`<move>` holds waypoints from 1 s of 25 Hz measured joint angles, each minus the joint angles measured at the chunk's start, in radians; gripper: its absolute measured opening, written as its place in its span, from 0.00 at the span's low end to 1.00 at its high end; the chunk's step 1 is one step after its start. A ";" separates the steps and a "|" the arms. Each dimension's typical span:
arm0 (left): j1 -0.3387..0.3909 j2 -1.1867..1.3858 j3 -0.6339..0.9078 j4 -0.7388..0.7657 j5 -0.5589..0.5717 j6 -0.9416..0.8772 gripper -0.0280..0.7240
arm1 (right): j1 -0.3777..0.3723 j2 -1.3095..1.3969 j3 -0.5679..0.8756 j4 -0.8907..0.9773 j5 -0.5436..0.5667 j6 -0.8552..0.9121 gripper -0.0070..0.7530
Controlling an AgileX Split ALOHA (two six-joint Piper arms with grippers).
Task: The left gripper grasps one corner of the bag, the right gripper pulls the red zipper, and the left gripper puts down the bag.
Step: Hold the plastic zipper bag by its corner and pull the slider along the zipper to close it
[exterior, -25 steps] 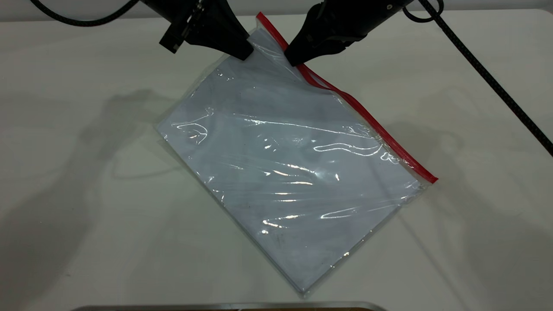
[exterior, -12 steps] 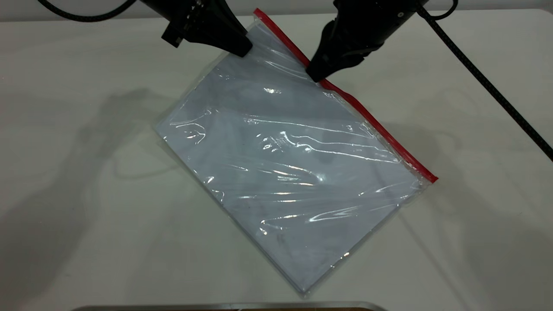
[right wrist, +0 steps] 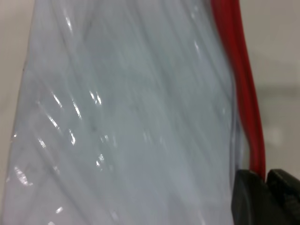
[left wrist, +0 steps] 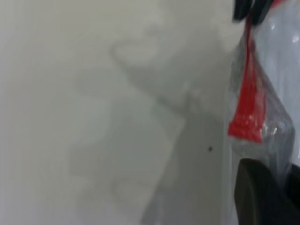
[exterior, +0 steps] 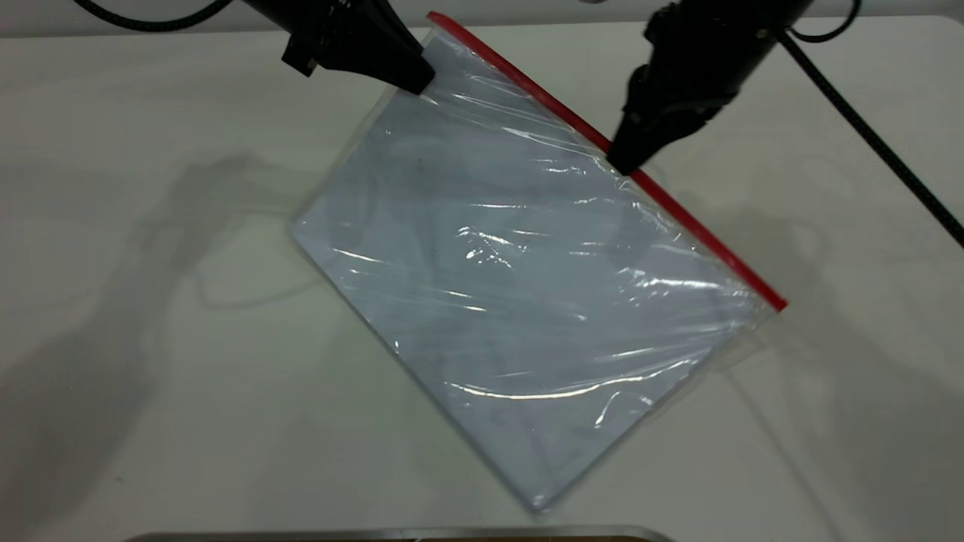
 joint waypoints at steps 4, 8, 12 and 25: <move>0.000 0.000 0.000 0.028 -0.017 -0.021 0.11 | -0.034 0.000 0.000 -0.066 0.069 0.071 0.09; 0.001 0.000 0.000 0.074 -0.039 -0.046 0.11 | -0.051 0.000 0.000 -0.136 0.135 0.133 0.09; 0.002 0.000 0.000 0.127 -0.063 -0.105 0.11 | -0.051 0.000 0.000 -0.224 0.177 0.201 0.09; 0.004 0.000 0.000 0.272 -0.086 -0.248 0.11 | -0.053 0.000 0.000 -0.344 0.229 0.312 0.11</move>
